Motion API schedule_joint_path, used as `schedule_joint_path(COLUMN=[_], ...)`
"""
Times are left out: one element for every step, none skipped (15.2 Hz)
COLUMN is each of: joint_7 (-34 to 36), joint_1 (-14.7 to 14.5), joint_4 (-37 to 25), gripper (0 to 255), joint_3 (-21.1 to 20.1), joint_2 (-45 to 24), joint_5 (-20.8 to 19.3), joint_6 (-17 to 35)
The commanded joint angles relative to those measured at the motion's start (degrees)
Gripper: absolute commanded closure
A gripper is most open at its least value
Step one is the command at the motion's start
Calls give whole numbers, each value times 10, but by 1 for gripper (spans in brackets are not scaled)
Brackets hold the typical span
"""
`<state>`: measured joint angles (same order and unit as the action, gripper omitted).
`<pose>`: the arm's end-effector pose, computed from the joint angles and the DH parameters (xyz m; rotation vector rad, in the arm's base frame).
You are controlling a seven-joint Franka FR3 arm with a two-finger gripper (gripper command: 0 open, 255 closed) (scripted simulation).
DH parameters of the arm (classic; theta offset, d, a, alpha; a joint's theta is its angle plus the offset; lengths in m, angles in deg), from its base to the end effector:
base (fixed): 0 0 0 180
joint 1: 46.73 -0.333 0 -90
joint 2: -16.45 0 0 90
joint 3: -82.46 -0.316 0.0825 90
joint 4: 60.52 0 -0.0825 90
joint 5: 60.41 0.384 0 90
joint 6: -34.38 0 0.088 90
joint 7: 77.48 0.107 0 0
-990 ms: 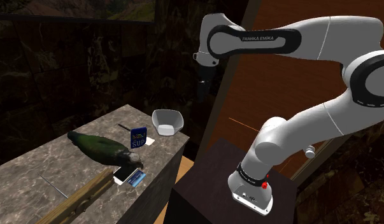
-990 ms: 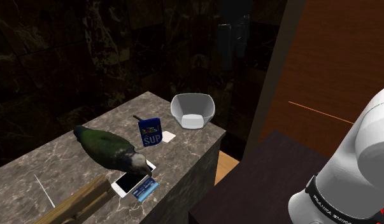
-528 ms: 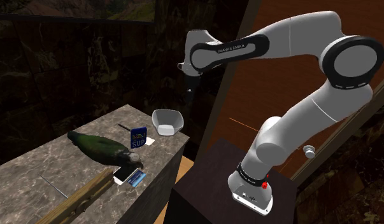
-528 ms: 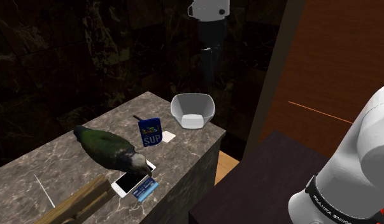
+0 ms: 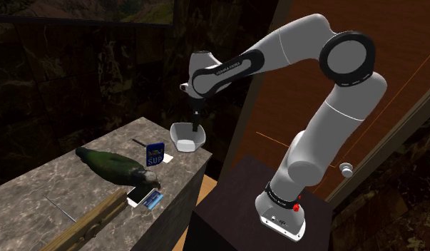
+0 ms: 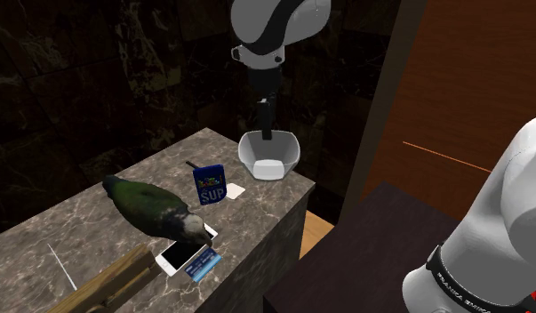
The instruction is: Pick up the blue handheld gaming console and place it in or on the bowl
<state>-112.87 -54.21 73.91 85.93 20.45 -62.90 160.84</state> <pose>0.4854 0.0325 0.3549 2.9316 1.0951 -0.1171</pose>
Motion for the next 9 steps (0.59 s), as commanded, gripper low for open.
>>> schedule_joint_path(joint_7=[-31, -46, -60, -74, -87, -101, -114, -126, -138], joint_1=[-4, -6, -8, -10, -11, -12, -13, -13, -14], joint_4=[-19, -29, -39, -50, -62, -74, -86, -99, -113], gripper=[0, 0, 0, 0, 0, 0, 0, 0, 0], joint_3=[-2, -4, -6, -9, -12, -16, -20, -24, -28], joint_2=[-42, -63, -84, -104, -125, -145, -165, -185, -205], joint_5=[5, 8, 11, 13, 15, 18, 19, 20, 21], joint_6=[29, 42, 54, 65, 76, 86, 96, 105, 113])
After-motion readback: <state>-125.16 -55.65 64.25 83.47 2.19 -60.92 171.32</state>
